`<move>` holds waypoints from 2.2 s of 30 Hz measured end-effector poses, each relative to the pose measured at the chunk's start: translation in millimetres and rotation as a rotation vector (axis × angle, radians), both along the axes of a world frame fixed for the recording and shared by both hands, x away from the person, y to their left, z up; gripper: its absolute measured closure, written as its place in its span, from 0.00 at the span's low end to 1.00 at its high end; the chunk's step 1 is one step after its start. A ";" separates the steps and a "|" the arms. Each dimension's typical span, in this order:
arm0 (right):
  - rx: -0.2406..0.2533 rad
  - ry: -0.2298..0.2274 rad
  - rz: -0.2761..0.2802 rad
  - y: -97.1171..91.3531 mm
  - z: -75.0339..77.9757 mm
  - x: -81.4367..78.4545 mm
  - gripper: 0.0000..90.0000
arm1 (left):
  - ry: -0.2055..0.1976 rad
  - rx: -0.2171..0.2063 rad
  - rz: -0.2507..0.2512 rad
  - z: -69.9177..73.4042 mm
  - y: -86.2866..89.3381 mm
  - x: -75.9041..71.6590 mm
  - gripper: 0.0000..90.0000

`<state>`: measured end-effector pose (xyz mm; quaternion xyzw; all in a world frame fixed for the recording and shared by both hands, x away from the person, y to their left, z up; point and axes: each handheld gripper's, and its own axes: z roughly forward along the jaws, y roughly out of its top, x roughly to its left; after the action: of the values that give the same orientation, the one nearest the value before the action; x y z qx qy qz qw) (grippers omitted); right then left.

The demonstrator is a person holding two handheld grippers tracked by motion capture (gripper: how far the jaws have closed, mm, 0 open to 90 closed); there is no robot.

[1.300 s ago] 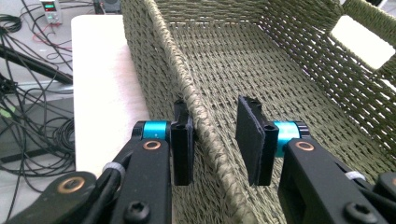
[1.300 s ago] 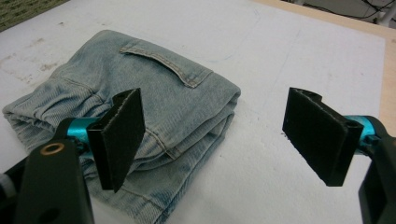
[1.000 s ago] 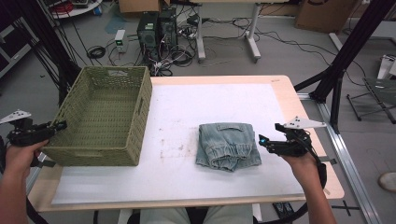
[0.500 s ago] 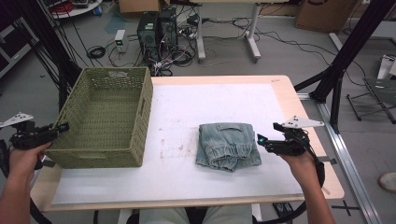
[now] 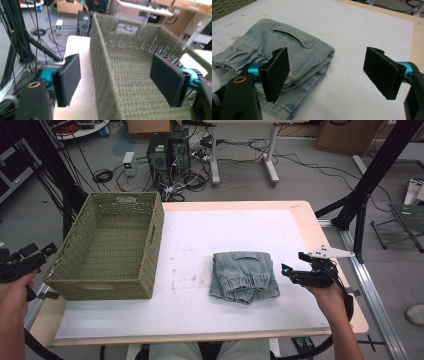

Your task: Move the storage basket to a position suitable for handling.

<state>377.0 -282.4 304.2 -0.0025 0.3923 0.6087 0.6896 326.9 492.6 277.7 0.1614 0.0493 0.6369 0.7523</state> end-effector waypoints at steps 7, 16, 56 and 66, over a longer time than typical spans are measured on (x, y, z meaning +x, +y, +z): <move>0.012 0.015 0.018 -13.0 4.0 7.4 0.24 | -0.091 0.057 0.009 -13.8 -33.0 -22.9 0.25; -0.008 0.013 0.031 -18.3 12.0 11.6 0.24 | -0.131 0.122 0.079 -12.8 -93.4 -42.7 0.25; 0.005 -0.012 0.028 -34.3 0.1 3.0 0.24 | -0.159 0.520 0.048 24.2 -269.0 -37.0 0.25; 0.011 -0.012 0.036 -39.8 -4.5 8.5 0.24 | -0.129 0.609 0.062 34.8 -323.8 -21.7 0.25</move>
<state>385.5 -322.2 299.7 -0.0092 0.3847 0.6230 0.6810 305.2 168.8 312.5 0.3371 -0.1867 0.6540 0.6510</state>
